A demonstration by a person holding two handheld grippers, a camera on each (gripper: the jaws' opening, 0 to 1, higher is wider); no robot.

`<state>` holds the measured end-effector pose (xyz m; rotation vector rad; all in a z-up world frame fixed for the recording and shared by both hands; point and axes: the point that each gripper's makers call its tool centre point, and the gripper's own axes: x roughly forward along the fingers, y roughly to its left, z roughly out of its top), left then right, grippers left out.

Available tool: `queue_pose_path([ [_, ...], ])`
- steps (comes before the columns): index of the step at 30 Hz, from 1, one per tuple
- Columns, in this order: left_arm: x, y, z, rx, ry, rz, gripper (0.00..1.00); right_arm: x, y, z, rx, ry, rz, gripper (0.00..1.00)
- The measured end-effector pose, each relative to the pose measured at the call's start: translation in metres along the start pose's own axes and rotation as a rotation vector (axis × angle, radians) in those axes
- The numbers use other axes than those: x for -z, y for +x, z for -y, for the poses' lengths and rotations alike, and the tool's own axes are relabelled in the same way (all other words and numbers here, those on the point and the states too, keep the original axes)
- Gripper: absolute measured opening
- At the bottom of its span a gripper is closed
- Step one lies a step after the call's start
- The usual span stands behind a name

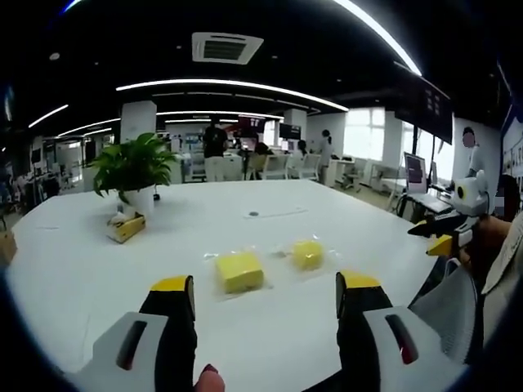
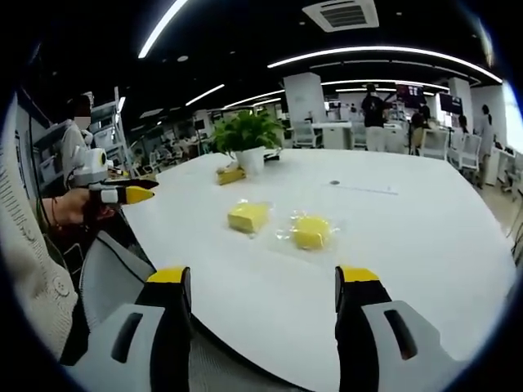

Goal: Compare the silicone blocks by pressing each to a similar depth, holding the contact briefly, and releasing to observe deformation and rebound differences across the visible hardness samples.

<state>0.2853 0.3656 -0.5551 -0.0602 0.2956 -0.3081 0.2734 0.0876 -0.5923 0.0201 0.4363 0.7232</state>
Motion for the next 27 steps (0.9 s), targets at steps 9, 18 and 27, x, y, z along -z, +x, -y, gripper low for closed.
queue_pose_path([
  [9, 0.003, 0.012, -0.014, -0.007, -0.100, -0.026, 0.78, 0.005, 0.003, 0.003, -0.013, 0.048, -0.014, 0.70],
  [18, -0.004, 0.036, -0.026, 0.034, -0.154, -0.011, 0.78, -0.008, 0.012, 0.005, -0.019, 0.026, -0.002, 0.72],
  [27, -0.016, 0.066, -0.040, 0.087, -0.199, -0.001, 0.75, -0.023, 0.024, 0.002, -0.023, -0.023, 0.008, 0.71],
])
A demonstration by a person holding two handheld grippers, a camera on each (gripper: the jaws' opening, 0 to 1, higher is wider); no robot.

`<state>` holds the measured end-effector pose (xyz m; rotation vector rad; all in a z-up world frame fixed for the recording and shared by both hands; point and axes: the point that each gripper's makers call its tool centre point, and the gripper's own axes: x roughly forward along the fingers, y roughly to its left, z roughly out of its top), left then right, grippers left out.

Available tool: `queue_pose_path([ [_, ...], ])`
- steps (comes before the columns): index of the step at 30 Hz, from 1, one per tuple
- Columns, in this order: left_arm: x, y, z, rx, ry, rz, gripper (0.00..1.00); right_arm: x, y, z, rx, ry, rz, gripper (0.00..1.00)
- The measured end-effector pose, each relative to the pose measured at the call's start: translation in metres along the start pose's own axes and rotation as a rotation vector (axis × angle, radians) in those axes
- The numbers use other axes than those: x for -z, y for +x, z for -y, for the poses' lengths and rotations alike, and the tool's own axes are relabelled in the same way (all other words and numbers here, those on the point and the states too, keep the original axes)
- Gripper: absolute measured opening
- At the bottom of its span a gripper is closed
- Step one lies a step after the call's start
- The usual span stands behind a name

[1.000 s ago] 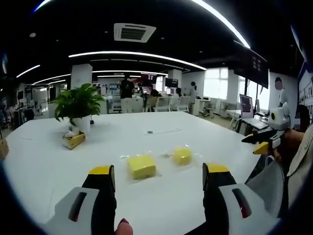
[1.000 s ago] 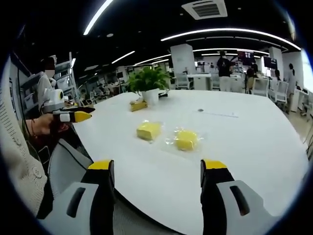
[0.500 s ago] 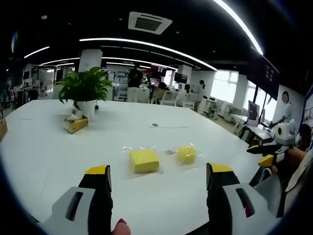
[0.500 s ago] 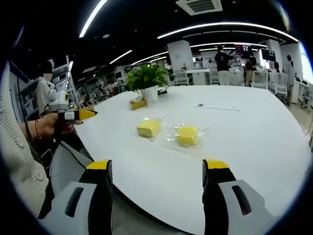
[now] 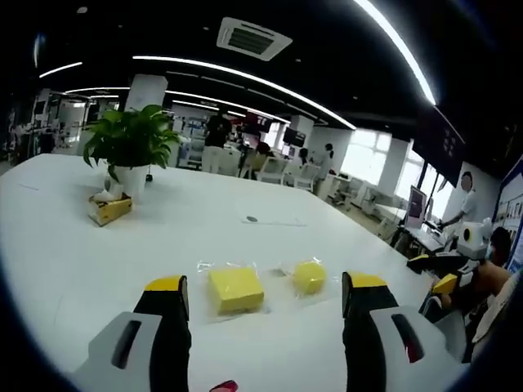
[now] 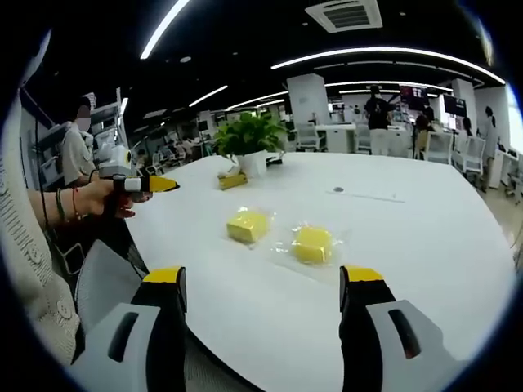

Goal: Compare the silicone blocks by pressing each to a similar depth, holding the contact briefly, and releasing to observe deformation and rebound differences across the visible hardness samples.

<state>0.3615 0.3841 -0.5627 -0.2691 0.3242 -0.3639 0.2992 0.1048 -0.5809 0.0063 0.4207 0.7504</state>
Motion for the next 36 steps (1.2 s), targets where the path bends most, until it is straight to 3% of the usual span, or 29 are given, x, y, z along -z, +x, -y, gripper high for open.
queue_pose_path([
  [4, 0.001, 0.017, -0.008, 0.035, -0.049, -0.016, 0.76, 0.000, 0.004, 0.001, 0.006, -0.002, -0.020, 0.70],
  [8, -0.002, 0.035, -0.018, 0.067, -0.231, 0.019, 0.77, -0.003, 0.006, 0.004, 0.014, 0.000, -0.031, 0.70],
  [13, 0.001, 0.057, -0.037, 0.078, -0.354, 0.039, 0.75, -0.002, 0.010, 0.009, 0.030, 0.005, -0.057, 0.69],
  [18, 0.009, 0.078, -0.057, 0.074, -0.414, 0.038, 0.71, -0.003, 0.014, 0.013, 0.042, 0.010, -0.075, 0.69],
  [26, 0.034, 0.106, -0.077, 0.063, -0.444, -0.039, 0.67, 0.005, 0.018, 0.016, 0.064, 0.029, -0.114, 0.69],
  [29, 0.041, 0.116, -0.084, 0.059, -0.452, -0.056, 0.61, 0.009, 0.019, 0.017, 0.075, 0.038, -0.131, 0.68],
  [33, 0.050, 0.131, -0.092, 0.079, -0.531, -0.076, 0.54, 0.014, 0.021, 0.016, 0.084, 0.045, -0.156, 0.67],
  [36, 0.053, 0.140, -0.097, 0.089, -0.619, -0.060, 0.52, 0.016, 0.022, 0.018, 0.093, 0.044, -0.174, 0.67],
])
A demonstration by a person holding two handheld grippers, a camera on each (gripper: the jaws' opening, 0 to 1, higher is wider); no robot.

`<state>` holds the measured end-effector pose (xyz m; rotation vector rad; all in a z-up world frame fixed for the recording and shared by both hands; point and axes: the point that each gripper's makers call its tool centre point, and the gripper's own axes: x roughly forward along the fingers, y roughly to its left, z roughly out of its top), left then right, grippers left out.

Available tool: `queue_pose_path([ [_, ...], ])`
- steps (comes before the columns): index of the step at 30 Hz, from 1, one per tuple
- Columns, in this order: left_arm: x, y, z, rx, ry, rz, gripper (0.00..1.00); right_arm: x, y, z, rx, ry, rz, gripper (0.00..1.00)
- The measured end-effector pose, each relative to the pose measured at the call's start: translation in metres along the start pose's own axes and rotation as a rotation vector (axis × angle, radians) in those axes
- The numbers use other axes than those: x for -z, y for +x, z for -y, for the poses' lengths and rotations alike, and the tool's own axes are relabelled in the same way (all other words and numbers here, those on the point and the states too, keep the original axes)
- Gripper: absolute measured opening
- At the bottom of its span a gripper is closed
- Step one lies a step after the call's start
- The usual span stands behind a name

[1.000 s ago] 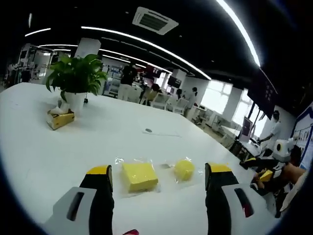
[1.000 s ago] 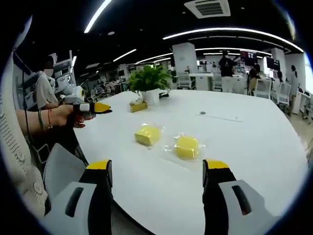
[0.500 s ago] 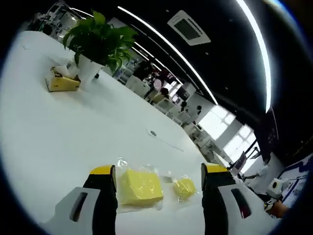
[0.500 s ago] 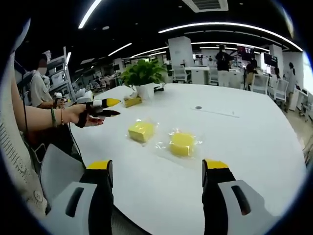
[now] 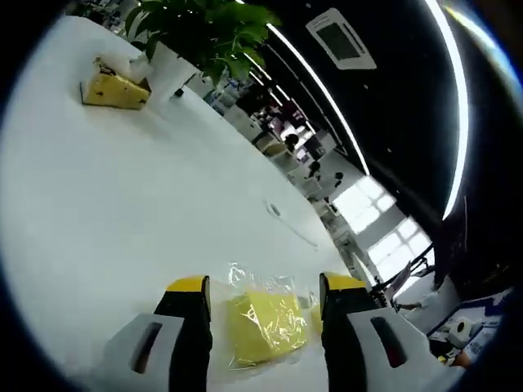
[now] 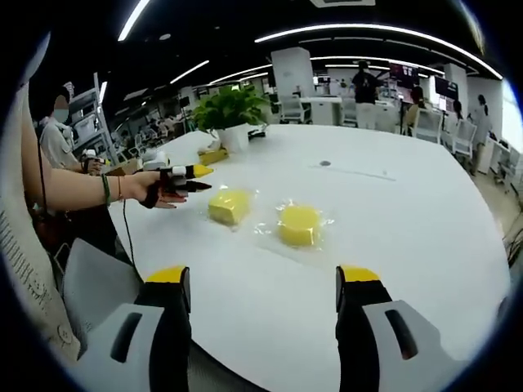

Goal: Compare the silicone blocks by pressing each to a similar depth, holding the contact briefly, and releasing to observe deformation and rebound differences across the visible hardness samples.

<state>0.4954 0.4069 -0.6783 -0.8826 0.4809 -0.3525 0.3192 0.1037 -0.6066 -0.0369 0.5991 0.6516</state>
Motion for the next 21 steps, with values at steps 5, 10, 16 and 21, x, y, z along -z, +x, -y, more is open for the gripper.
queue_pose_path([
  [5, 0.001, 0.014, -0.022, 0.006, -0.060, -0.013, 0.50, -0.002, 0.000, 0.003, 0.014, -0.010, -0.016, 0.67],
  [10, 0.008, 0.027, -0.041, 0.022, -0.095, -0.059, 0.41, 0.000, 0.003, 0.004, 0.025, -0.013, -0.035, 0.67],
  [16, 0.004, 0.039, -0.048, 0.077, -0.207, -0.043, 0.31, 0.005, 0.005, 0.006, 0.030, -0.026, -0.069, 0.66],
  [21, 0.003, 0.044, -0.052, 0.101, -0.279, -0.029, 0.25, 0.005, 0.006, 0.007, 0.032, -0.024, -0.079, 0.66],
])
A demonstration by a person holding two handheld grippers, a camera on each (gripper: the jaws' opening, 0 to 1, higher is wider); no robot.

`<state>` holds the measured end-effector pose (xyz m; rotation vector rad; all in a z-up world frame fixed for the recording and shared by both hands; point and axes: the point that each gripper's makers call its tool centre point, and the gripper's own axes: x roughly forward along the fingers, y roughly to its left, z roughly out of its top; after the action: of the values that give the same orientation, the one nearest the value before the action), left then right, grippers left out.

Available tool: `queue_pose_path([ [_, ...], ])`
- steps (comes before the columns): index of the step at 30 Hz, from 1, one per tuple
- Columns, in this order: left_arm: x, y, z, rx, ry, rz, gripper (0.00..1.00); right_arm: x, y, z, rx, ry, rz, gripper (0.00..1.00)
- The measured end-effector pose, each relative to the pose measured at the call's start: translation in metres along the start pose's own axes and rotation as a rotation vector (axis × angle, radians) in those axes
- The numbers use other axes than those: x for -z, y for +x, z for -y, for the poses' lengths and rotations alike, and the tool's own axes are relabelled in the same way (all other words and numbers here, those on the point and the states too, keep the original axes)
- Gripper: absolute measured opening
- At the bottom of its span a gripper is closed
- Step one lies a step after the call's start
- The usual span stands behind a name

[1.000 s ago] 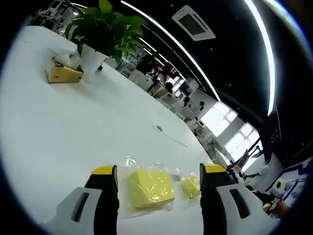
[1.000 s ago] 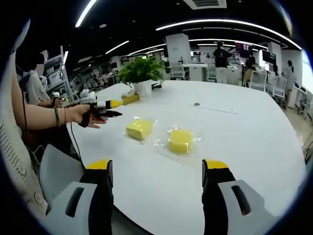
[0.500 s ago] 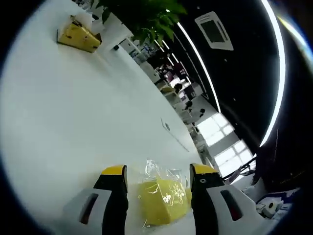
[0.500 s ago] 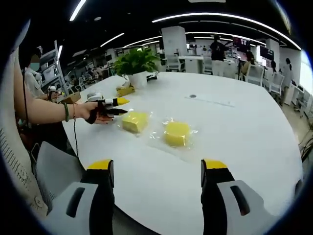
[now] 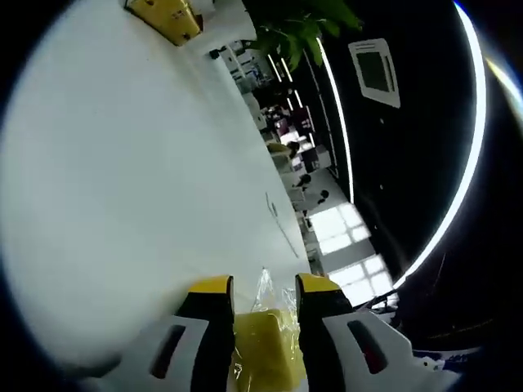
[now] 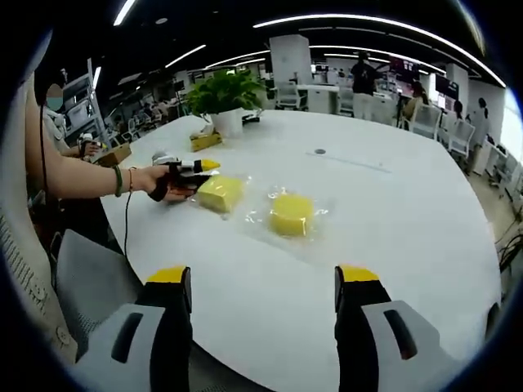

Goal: Compare the silicone blocks by pressing each to a similar depth, holding the contact briefly, and releasing to observe deformation and rebound differences across the visible hardness samples.

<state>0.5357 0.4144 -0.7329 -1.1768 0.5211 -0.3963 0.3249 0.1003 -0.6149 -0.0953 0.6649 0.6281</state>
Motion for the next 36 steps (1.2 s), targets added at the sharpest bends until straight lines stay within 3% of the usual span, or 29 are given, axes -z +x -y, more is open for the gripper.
queue_pose_path([
  [5, 0.014, 0.002, 0.008, 0.005, 0.022, -0.024, 0.20, 0.003, 0.003, -0.001, -0.004, 0.002, -0.015, 0.65],
  [8, 0.023, 0.003, 0.005, 0.001, 0.068, -0.070, 0.13, 0.003, 0.004, -0.001, -0.006, 0.000, -0.018, 0.65],
  [11, 0.019, 0.005, 0.006, 0.003, 0.058, -0.054, 0.12, 0.004, 0.004, -0.001, -0.013, -0.002, -0.024, 0.64],
  [13, 0.013, 0.005, 0.006, -0.005, 0.078, -0.023, 0.05, 0.006, 0.004, -0.002, -0.021, -0.002, -0.035, 0.63],
  [16, 0.014, 0.006, 0.011, 0.003, 0.105, -0.034, 0.00, 0.007, 0.003, -0.001, -0.021, -0.006, -0.034, 0.63],
  [22, 0.020, 0.008, 0.025, -0.009, 0.226, -0.056, 0.00, 0.006, 0.002, 0.001, -0.019, -0.006, -0.031, 0.63],
  [25, 0.023, 0.006, 0.024, -0.074, 0.314, -0.079, 0.00, 0.006, 0.001, -0.001, -0.025, -0.008, -0.029, 0.62],
  [32, 0.040, 0.002, 0.055, -0.102, 0.423, -0.106, 0.00, 0.004, -0.003, -0.003, -0.032, -0.016, -0.008, 0.63],
  [36, 0.048, -0.002, 0.072, -0.088, 0.384, -0.119, 0.00, 0.001, -0.006, -0.007, -0.043, -0.033, 0.000, 0.63],
])
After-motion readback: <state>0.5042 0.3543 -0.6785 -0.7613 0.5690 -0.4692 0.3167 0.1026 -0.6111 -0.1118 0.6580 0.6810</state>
